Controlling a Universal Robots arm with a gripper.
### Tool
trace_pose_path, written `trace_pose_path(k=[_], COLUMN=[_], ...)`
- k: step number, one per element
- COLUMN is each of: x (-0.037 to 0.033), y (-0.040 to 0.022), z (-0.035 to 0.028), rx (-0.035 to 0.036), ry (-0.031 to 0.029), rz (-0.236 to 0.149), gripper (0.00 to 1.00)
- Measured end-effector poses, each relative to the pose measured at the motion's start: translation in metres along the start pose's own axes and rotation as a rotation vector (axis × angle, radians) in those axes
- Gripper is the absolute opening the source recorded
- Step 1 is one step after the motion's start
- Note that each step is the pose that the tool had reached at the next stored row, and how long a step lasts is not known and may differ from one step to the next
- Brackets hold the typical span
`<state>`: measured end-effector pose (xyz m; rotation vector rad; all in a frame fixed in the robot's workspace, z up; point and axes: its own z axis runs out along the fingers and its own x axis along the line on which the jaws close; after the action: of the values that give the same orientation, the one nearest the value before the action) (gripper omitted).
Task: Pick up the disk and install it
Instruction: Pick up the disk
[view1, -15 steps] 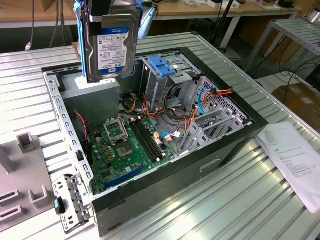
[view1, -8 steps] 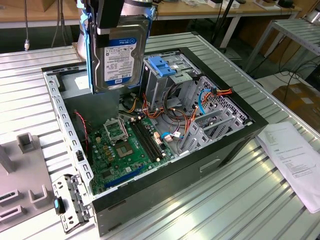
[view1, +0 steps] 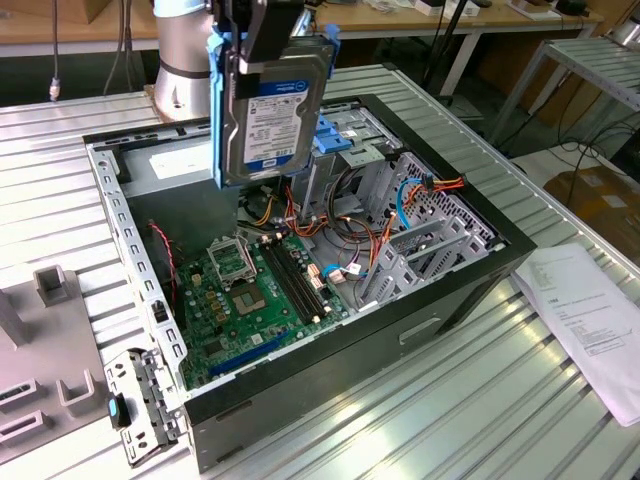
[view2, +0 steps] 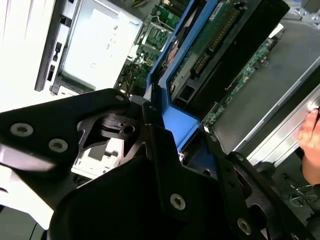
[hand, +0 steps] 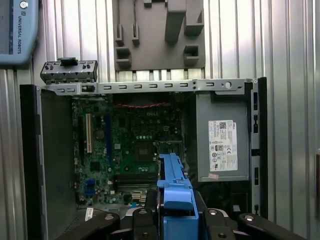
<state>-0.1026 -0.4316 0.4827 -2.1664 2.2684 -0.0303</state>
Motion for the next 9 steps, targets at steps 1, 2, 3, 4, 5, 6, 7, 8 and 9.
trace_pose_path(k=[1, 2, 3, 4, 5, 6, 7, 8, 9], x=[-0.0002, -0.0005, 0.0004, 0.0025, 0.0058, 0.0115, 0.0165, 0.0204, 0.0235], y=[-0.0050, -0.0135, -0.0158, -0.0169, -0.0173, -0.0176, -0.0179, -0.0180, -0.0182], z=[0.0003, 0.0008, 0.0011, 0.0013, 0.0015, 0.0018, 0.0021, 0.0025, 0.0027], rx=[-0.0001, 0.0000, -0.0001, 0.0000, 0.0000, 0.0000, 0.0000, 0.0001, 0.0000], ry=[0.0001, 0.0001, 0.0002, 0.0004, 0.0007, 0.0010, 0.0011, 0.0010, 0.0012], rz=[0.000, 0.000, 0.000, 0.000, 0.000, 0.000, 0.000, 0.000, 0.000], gripper=[0.37, 0.37, 0.37, 0.37, 0.37, 0.37, 0.37, 0.37, 0.37])
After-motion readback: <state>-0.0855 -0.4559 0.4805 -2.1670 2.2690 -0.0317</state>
